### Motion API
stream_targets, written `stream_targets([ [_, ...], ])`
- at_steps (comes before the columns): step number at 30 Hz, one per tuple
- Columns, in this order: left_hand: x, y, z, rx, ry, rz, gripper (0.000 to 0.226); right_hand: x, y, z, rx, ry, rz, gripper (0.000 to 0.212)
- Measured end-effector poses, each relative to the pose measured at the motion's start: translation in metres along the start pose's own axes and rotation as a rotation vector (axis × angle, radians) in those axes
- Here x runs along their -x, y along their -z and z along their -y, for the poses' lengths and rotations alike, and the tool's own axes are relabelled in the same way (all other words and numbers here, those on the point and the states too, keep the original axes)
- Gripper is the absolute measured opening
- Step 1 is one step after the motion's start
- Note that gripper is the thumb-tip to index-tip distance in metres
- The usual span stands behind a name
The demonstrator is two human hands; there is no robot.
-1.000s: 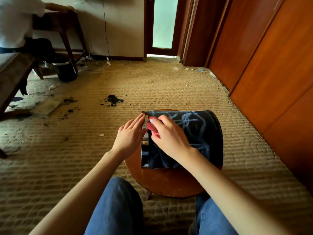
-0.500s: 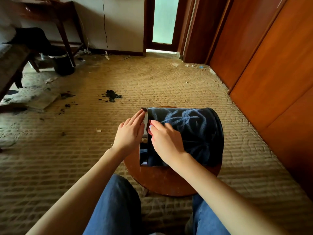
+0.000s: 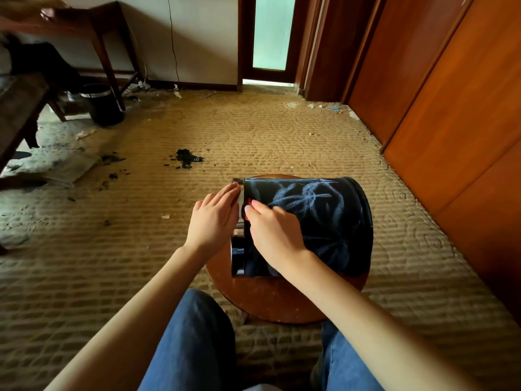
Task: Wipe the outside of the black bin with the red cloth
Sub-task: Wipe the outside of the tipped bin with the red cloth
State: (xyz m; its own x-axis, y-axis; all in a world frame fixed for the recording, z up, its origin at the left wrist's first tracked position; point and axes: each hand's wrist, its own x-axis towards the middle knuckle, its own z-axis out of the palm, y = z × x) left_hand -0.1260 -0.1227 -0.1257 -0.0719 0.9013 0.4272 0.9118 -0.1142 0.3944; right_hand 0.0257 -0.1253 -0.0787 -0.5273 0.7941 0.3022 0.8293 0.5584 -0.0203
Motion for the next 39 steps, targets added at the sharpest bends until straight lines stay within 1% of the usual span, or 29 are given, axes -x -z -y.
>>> stream_targets([
  [2, 0.003, -0.001, -0.002, -0.004, 0.005, -0.008, 0.052, -0.012, 0.003, 0.001, -0.02, -0.034, -0.017, 0.015],
  [4, 0.005, -0.001, -0.004, -0.008, 0.019, -0.014, 0.052, -0.017, 0.005, 0.006, 0.035, -0.046, -0.028, 0.01],
  [5, 0.005, 0.0, -0.004, -0.007, 0.034, -0.008, 0.054, -0.016, 0.005, 0.011, 0.079, -0.04, -0.03, 0.01],
  [8, -0.001, 0.001, -0.004, -0.02, 0.063, 0.045, 0.061, -0.003, 0.003, 0.018, 0.167, 0.012, -0.108, 0.014],
  [10, -0.005, -0.001, -0.004, -0.006, 0.071, 0.067, 0.064, 0.007, -0.003, 0.019, 0.204, 0.016, -0.112, 0.02],
  [11, -0.006, -0.002, -0.005, 0.007, 0.08, 0.066, 0.062, 0.007, -0.001, 0.018, 0.2, 0.011, -0.108, 0.019],
  [12, -0.006, -0.004, -0.006, 0.018, 0.09, 0.061, 0.061, 0.004, 0.002, 0.017, 0.183, -0.012, -0.085, 0.015],
  [14, -0.004, -0.006, -0.009, 0.025, 0.109, 0.052, 0.06, -0.005, 0.014, 0.015, 0.113, -0.024, 0.031, 0.012],
  [16, -0.003, -0.005, -0.01, 0.014, 0.118, 0.06, 0.061, -0.019, 0.021, 0.011, 0.027, -0.04, 0.106, 0.019],
  [17, -0.003, -0.004, -0.009, 0.002, 0.114, 0.064, 0.064, -0.022, 0.022, 0.011, 0.021, -0.066, 0.129, 0.02],
  [18, -0.004, -0.003, -0.009, -0.008, 0.107, 0.069, 0.068, -0.023, 0.019, 0.013, 0.07, -0.077, 0.1, 0.021],
  [19, -0.005, -0.002, -0.008, -0.018, 0.101, 0.075, 0.07, -0.021, 0.016, 0.016, 0.147, -0.084, 0.01, 0.02],
  [20, -0.006, -0.001, -0.007, -0.025, 0.098, 0.084, 0.07, -0.018, 0.013, 0.02, 0.199, -0.1, -0.024, 0.019],
  [22, -0.007, -0.002, -0.006, -0.026, 0.098, 0.101, 0.068, -0.008, 0.004, 0.025, 0.2, -0.066, -0.078, 0.017],
  [26, -0.004, -0.003, -0.01, 0.011, 0.111, 0.089, 0.072, 0.008, 0.003, 0.021, 0.166, -0.059, -0.035, 0.016],
  [29, -0.002, -0.003, -0.013, 0.016, 0.137, 0.082, 0.07, -0.011, 0.013, 0.012, 0.072, -0.052, 0.037, 0.023],
  [31, -0.003, -0.002, -0.013, -0.008, 0.133, 0.085, 0.073, -0.023, 0.015, 0.01, 0.055, -0.072, 0.073, 0.026],
  [32, -0.005, -0.001, -0.011, -0.018, 0.13, 0.089, 0.073, -0.023, 0.014, 0.012, 0.07, -0.077, 0.071, 0.026],
  [34, -0.007, -0.001, -0.009, -0.02, 0.121, 0.094, 0.073, -0.012, 0.009, 0.016, 0.171, -0.089, -0.023, 0.022],
  [36, -0.006, -0.002, -0.008, -0.009, 0.106, 0.089, 0.071, 0.002, 0.001, 0.018, 0.22, -0.091, -0.065, 0.027],
  [37, -0.004, -0.003, -0.008, 0.0, 0.093, 0.082, 0.07, 0.007, -0.004, 0.017, 0.215, -0.093, -0.065, 0.028],
  [39, 0.0, -0.005, -0.007, 0.015, 0.075, 0.082, 0.069, 0.004, -0.006, 0.015, 0.153, -0.098, -0.076, 0.02],
])
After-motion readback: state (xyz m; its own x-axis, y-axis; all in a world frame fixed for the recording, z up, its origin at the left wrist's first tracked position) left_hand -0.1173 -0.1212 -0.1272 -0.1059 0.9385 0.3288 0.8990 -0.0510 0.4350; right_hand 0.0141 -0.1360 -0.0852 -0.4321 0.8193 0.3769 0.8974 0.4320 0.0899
